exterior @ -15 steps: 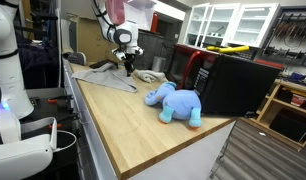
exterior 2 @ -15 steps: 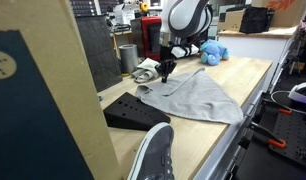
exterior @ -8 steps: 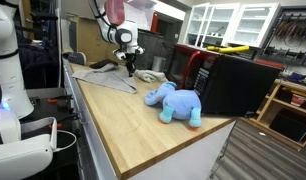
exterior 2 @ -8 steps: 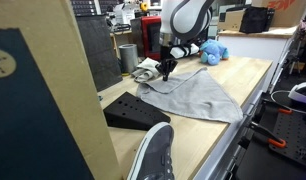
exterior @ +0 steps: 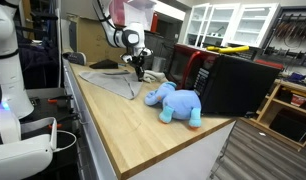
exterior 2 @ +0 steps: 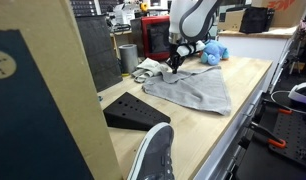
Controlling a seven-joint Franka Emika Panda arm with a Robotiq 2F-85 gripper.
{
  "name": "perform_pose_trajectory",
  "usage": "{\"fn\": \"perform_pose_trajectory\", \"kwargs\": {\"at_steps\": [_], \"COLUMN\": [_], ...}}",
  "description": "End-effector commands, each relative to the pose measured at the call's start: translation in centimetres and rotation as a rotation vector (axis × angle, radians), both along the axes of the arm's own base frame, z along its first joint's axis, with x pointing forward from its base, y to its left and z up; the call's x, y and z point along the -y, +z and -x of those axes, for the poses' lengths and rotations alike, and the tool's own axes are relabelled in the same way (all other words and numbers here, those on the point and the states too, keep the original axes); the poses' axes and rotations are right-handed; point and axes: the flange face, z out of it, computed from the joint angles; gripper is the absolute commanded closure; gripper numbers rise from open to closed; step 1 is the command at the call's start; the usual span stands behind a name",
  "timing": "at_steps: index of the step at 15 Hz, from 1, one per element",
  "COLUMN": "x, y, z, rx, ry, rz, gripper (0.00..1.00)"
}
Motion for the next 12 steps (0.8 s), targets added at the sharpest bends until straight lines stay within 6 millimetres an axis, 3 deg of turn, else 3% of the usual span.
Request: {"fn": "perform_pose_trajectory", "kwargs": {"at_steps": [1,4,5,6,12], "x": [2.6,3.0,2.6,2.0,-3.0], "y": [-0.5,0.0,0.6,1.3,6.0], "z": [0.3,0.9,0.9,1.1,1.6], "rx": [-0.018,-0.039,-0.041,-0.036,0.030], "ry": [-0.065,-0.081,-0.071,-0.053,0.011], "rz": [0.050,0.042,0.029,0.006,-0.138], "gripper": [1.00,1.00,0.74,0.73,0.29]}}
